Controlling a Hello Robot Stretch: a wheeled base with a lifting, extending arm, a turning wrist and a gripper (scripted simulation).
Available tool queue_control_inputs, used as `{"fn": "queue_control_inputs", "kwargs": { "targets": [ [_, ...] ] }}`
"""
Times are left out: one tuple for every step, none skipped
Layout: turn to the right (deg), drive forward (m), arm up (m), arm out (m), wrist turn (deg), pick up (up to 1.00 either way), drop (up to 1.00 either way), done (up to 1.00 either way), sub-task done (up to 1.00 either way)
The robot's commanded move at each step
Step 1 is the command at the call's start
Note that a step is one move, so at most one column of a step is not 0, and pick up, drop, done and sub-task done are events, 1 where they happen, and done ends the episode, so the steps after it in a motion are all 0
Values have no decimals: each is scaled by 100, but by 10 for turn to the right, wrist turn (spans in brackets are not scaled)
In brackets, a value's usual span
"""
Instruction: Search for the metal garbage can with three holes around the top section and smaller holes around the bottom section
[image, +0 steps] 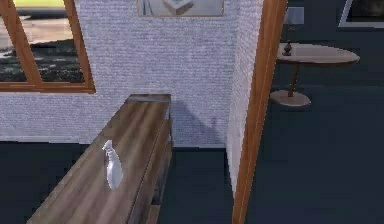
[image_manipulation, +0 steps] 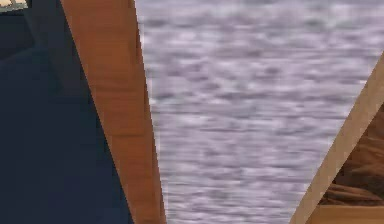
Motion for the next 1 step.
{"fn": "queue_control_inputs", "kwargs": {
  "targets": [
    [0, 15, 0, 0, 0, 0, 0, 0, 0]
  ]
}}
